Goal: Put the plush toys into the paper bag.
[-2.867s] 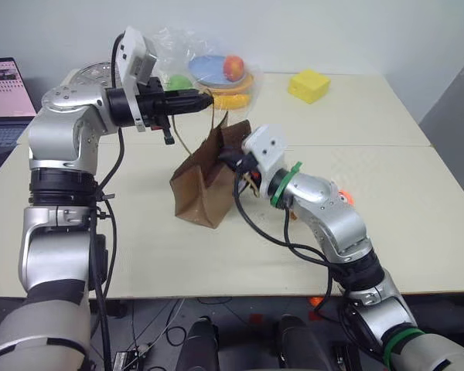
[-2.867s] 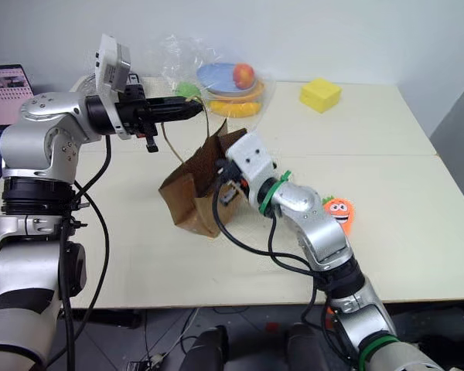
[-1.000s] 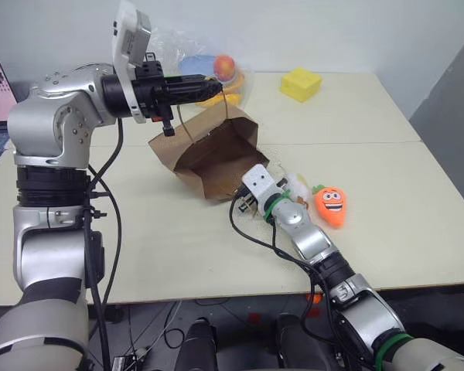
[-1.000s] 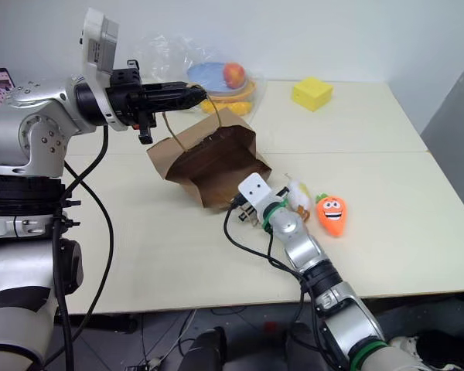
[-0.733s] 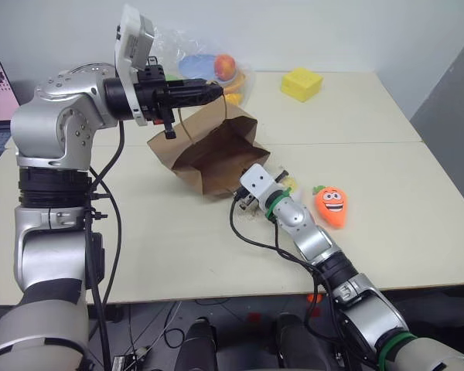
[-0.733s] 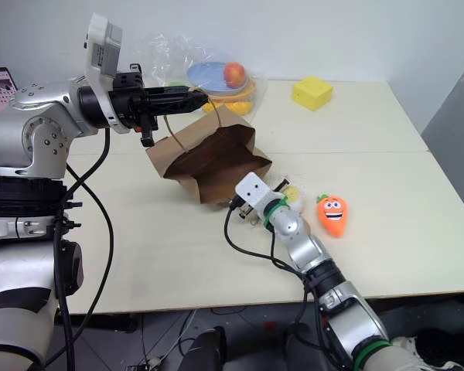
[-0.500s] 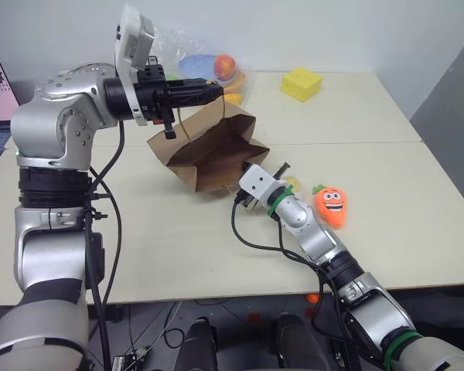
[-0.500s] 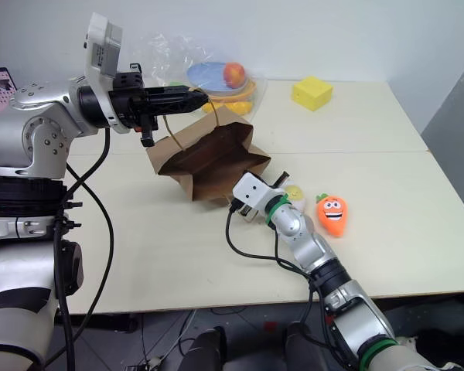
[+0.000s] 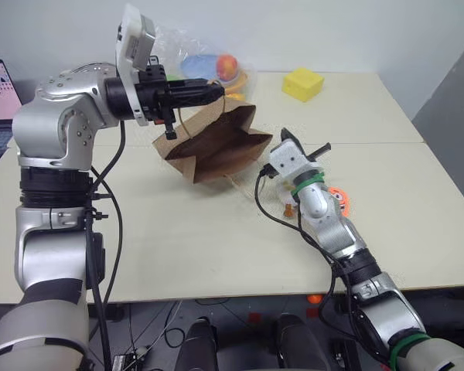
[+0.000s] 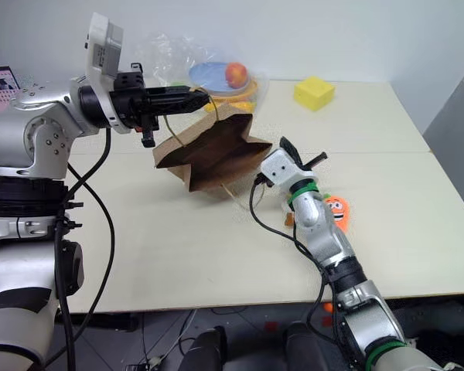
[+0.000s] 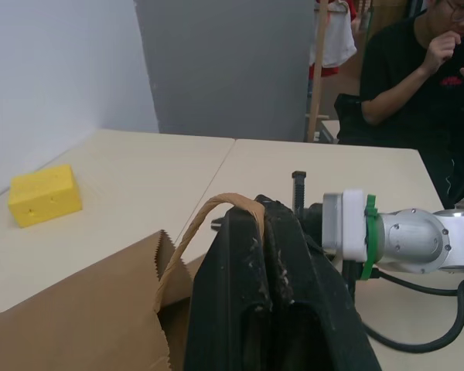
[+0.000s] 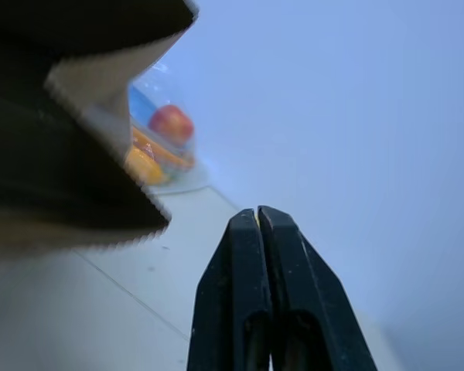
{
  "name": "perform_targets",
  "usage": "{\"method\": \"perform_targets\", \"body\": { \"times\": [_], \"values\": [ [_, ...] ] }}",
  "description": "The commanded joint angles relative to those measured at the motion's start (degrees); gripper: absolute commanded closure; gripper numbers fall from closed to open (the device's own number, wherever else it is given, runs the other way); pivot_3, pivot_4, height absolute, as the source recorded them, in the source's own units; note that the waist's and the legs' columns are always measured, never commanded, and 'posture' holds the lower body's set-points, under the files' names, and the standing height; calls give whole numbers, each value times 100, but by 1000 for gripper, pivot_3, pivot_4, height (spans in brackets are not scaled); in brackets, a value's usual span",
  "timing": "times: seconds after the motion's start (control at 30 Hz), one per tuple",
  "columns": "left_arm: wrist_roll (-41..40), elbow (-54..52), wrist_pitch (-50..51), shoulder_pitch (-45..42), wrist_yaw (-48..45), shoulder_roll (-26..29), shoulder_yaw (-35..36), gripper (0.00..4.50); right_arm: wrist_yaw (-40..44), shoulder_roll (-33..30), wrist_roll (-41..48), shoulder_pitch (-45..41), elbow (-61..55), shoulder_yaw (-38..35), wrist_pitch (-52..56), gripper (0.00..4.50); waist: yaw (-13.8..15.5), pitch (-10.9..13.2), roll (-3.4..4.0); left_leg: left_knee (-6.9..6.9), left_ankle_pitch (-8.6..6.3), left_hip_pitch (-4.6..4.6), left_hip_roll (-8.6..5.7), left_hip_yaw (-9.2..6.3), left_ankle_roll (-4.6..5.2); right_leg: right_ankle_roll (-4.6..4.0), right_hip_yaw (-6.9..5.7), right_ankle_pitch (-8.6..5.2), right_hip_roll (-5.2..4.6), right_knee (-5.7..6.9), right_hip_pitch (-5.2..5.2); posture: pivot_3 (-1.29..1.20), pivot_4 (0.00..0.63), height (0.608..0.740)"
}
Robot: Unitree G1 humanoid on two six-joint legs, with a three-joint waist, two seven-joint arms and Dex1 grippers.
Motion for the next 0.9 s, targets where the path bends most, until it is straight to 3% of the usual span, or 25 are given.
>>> {"method": "perform_targets", "body": {
  "times": [0.03, 0.1, 0.2, 0.47, 0.57, 0.77, 0.9],
  "values": [
    [-29, -142, -77, -58, -8, 67, 59, 4500, 755, 87, 842, 536, -1416, -421, 1395, 4465, 2, 0, 1, 0, 0, -1, 0, 0, 0, 0, 0, 0, -1, -1, 1, 0, 150, 740],
    [-30, -173, -78, -12, -17, 59, 42, 4500, 942, 190, 1164, 863, -2029, -579, 2271, 4465, 3, 0, 1, 1, 0, 0, -1, 2, 0, 0, 1, 0, -1, 0, 1, 0, 150, 740],
    [-20, -199, -91, 18, -43, 45, 8, 4500, 1110, 262, 1507, 1115, -2620, -716, 3220, 3933, -1, 1, 2, 3, 0, 1, 0, 1, 0, -1, 1, 0, 0, 4, 1, 0, 150, 740],
    [-3, -111, -121, -40, -70, 7, -29, 4500, 997, 398, 1544, 1168, -2687, -482, 3986, 962, -10, 1, 2, 13, 4, 2, 0, 10, 5, 0, 8, -1, 0, 2, -1, 0, 150, 740],
    [-8, -104, -102, -58, -69, 13, -30, 4500, 911, 629, 1704, 1080, -2585, -533, 4428, 57, -4, 1, 2, 12, 4, 1, 0, 10, 5, 0, 8, -1, 0, 0, -2, 0, 150, 740],
    [-16, -151, -75, -31, -62, 32, -23, 4500, 881, 446, 1621, 1104, -2381, -427, 4652, 57, -3, 1, 2, 11, 4, 1, 0, 10, 5, 0, 8, -1, -1, 0, -2, 0, 150, 740],
    [-33, -210, -56, 40, -27, 33, -3, 4500, 990, 123, 1568, 1172, -2432, -294, 4369, 969, -3, 1, 2, 11, 4, 1, 0, 10, 5, 0, 8, -1, 0, 0, -2, 0, 150, 740]
  ]
}}
